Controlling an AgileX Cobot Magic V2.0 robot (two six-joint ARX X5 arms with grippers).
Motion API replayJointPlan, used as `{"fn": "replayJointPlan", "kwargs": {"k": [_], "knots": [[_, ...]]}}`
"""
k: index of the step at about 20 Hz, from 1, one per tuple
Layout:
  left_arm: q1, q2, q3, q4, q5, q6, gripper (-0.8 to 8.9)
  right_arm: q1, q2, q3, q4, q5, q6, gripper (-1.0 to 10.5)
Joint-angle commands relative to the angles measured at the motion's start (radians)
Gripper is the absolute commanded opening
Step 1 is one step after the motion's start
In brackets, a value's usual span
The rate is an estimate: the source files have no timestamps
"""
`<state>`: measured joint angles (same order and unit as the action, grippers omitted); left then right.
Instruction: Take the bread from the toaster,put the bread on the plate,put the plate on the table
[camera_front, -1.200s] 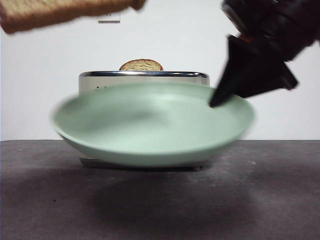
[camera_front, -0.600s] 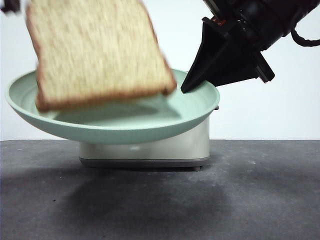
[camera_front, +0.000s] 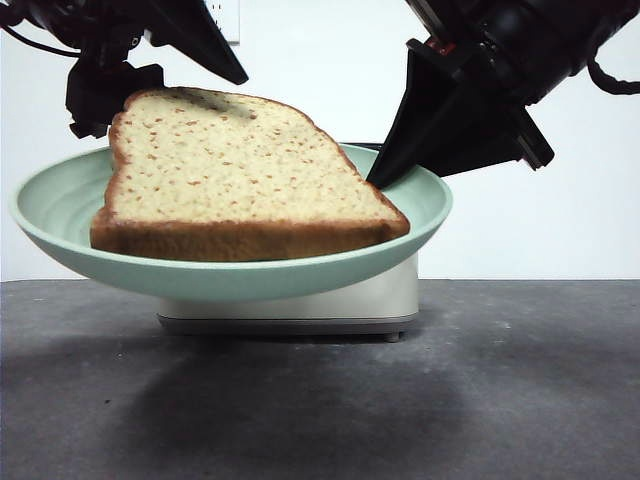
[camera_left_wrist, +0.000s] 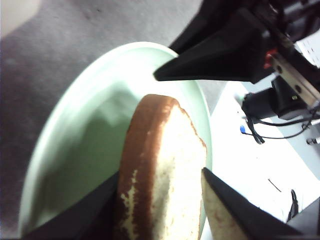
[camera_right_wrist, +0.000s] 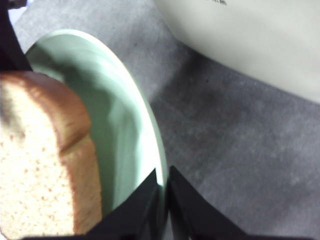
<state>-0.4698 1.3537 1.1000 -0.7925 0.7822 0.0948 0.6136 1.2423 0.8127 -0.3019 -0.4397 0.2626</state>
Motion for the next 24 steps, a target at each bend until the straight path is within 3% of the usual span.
{"fn": "replayJointPlan", "kwargs": {"k": [1,9,15,24], "knots": [[-0.011,0.005,0.048,-0.005,-0.002,0.018,2.6,0.006,0.005,0.013,0.001,-0.004,0.018,0.0],[-0.072,-0.002,0.203,-0.092,-0.2,0.055,2.6,0.006,0.005,0.013,-0.021,-0.004,0.018,0.0],[-0.076,-0.07,0.307,-0.149,-0.231,0.057,2.59,0.005,0.027,0.013,-0.019,0.029,0.019,0.0],[-0.076,-0.303,0.389,-0.203,-0.344,0.039,2.58,-0.049,0.254,0.013,0.087,0.048,0.019,0.0]]}}
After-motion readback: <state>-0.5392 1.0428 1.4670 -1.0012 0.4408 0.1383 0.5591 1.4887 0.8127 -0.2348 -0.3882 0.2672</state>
